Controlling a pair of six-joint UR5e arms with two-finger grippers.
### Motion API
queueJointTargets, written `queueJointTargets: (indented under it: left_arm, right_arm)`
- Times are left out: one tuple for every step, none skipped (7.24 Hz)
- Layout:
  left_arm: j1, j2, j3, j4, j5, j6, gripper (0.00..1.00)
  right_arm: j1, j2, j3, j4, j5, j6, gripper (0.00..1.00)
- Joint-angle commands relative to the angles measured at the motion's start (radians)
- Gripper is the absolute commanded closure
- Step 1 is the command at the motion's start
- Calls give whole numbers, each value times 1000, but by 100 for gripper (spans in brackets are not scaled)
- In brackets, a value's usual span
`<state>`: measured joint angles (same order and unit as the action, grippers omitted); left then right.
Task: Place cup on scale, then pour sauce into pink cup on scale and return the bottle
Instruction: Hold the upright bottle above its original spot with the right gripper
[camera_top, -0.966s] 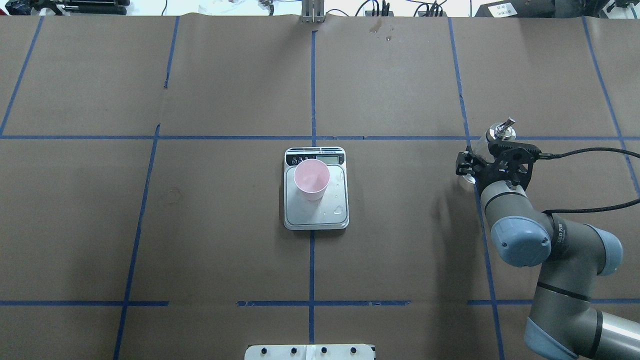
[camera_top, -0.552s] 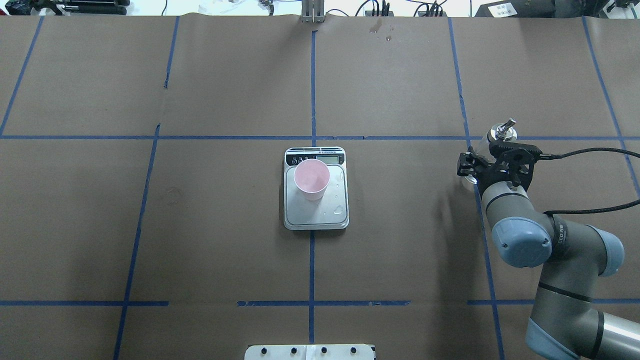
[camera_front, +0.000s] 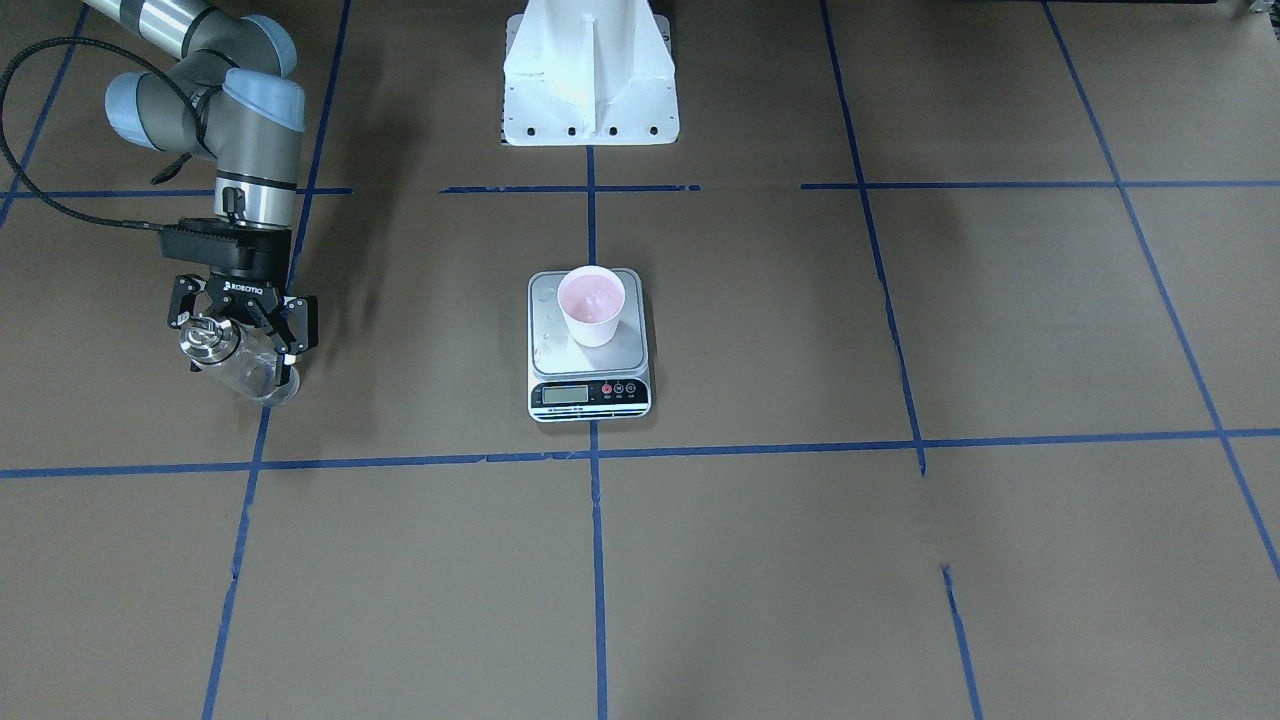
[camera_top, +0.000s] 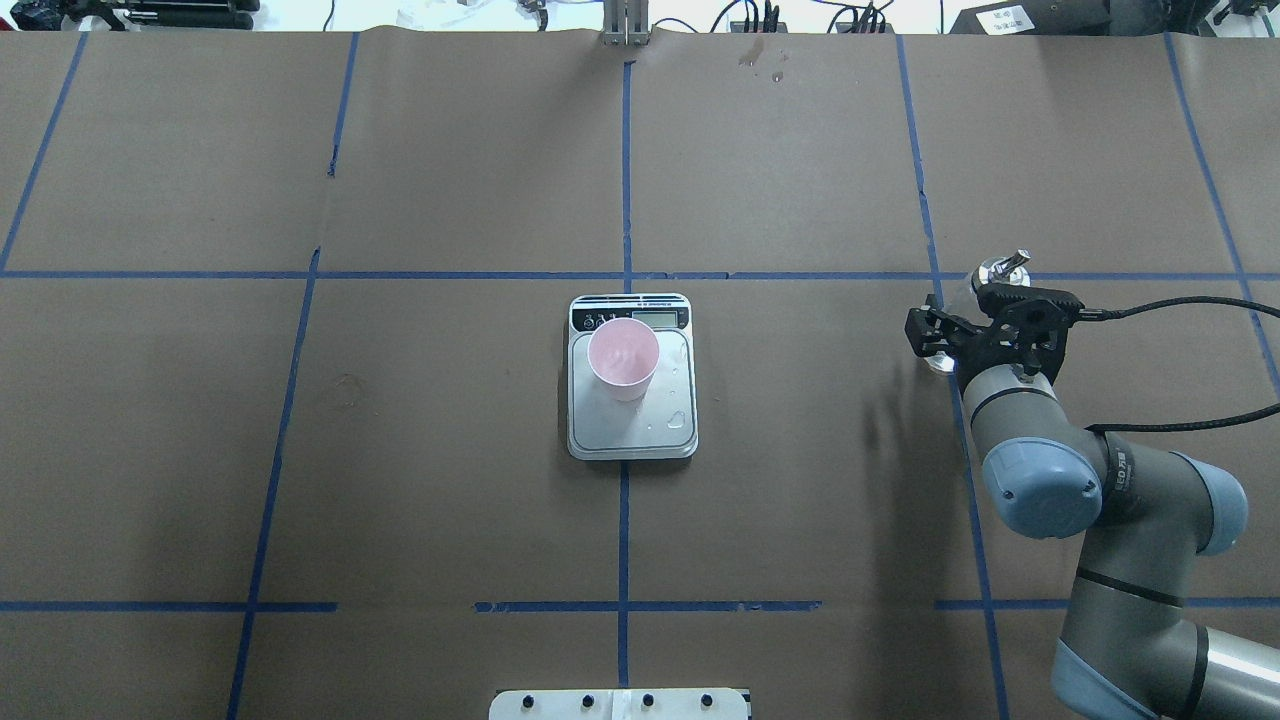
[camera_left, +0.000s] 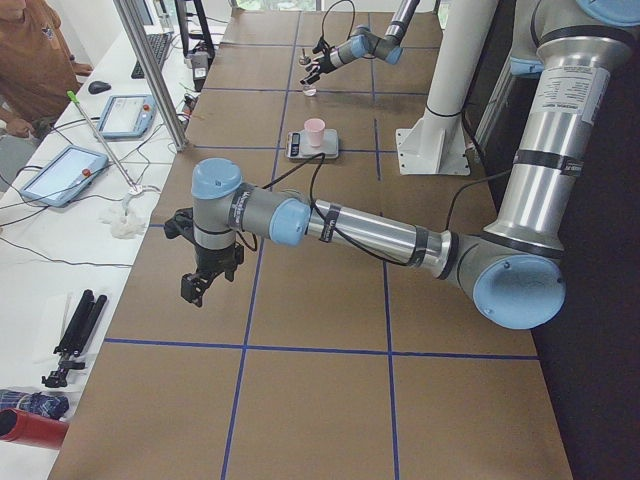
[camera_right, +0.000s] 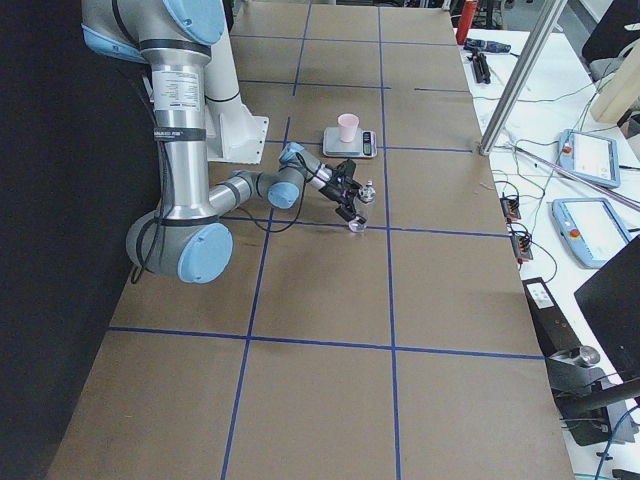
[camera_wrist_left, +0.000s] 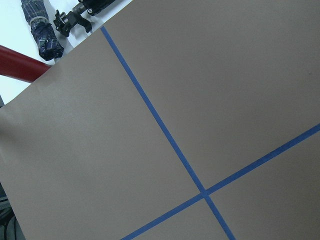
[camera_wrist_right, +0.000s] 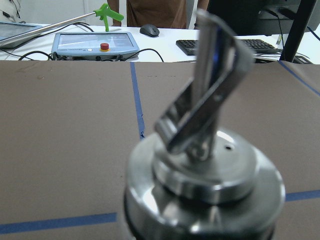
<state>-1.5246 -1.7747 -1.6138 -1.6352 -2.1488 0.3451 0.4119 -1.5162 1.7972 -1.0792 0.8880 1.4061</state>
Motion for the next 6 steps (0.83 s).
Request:
queueJointTargets:
  left_arm:
    - [1, 0, 0, 0, 0, 0, 0]
    - [1, 0, 0, -2, 1, 0, 0]
    - [0, 0, 0, 0, 1, 0, 0]
    - [1, 1, 0, -2, 1, 0, 0]
    - [1, 1, 0, -2, 1, 2, 0]
    - [0, 1, 2, -2, 1, 2, 0]
  right_arm:
    - [-27, -1, 30, -4, 5, 2, 0]
    - [-48, -13, 62, -16, 5, 8, 0]
    - [-70, -47, 120, -89, 6, 10, 0]
    - [-91, -64, 176, -160, 8, 13, 0]
    - [-119, -71, 217, -223, 8, 26, 0]
    - [-143, -71, 253, -299, 20, 34, 0]
